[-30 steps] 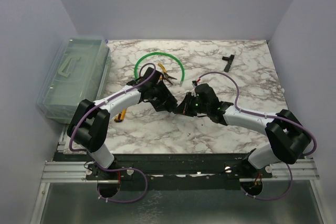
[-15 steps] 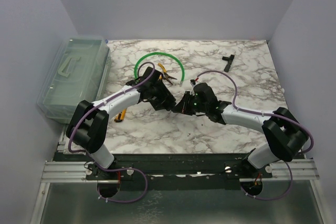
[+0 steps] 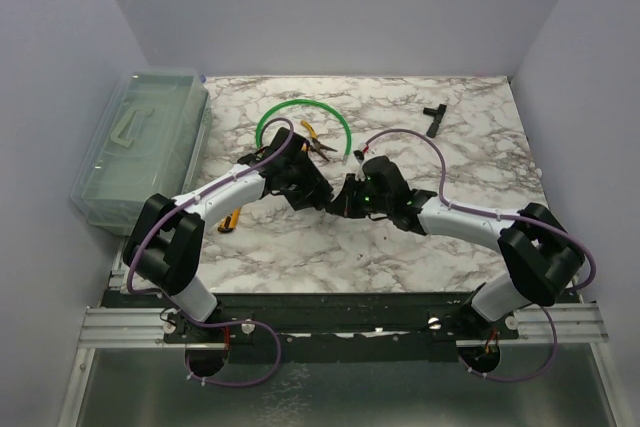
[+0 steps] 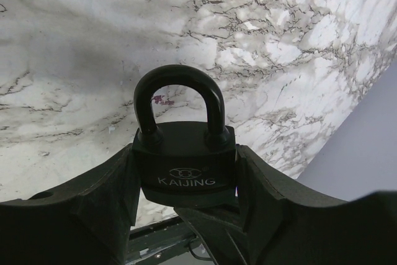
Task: Unlock with the key
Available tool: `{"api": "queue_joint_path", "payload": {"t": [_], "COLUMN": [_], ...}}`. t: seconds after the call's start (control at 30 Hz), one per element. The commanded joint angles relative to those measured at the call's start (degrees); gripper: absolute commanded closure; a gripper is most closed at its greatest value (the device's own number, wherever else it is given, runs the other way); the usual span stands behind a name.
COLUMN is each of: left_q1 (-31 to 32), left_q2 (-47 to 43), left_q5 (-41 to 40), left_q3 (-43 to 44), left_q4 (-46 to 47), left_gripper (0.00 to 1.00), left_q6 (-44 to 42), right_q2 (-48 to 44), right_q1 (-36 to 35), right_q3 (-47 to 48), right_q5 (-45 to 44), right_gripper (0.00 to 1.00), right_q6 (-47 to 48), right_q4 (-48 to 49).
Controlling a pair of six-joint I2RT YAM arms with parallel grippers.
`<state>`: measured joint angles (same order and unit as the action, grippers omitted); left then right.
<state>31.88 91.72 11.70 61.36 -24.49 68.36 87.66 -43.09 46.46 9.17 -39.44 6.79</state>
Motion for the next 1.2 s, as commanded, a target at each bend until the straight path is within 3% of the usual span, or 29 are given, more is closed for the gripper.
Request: {"api": "queue_joint_path", "payload": {"t": [0.0, 0.53, 1.17], "left_q1": [2.5, 2.5, 2.5], "left_q2": [-2.8, -6.0, -16.0], "left_q5": [8.4, 7.4, 4.2], "left_q3": [0.4, -2.5, -8.9], "left_q4": [1.3, 3.2, 7.7], "left_gripper": [1.0, 1.0, 1.0], "left_q6": [1.2, 1.2, 0.6], "right_q2": [1.7, 1.7, -0.4], "right_q1": [-0.1, 0.2, 0.3], "right_q3": [1.8, 1.9, 0.7], "right_q5": [-4.6, -1.1, 2.4], "right_gripper": [1.0, 1.0, 1.0], "right_q6": [-1.2, -9.2, -14.7], "right_q4": [2.6, 5.4, 9.3]}}
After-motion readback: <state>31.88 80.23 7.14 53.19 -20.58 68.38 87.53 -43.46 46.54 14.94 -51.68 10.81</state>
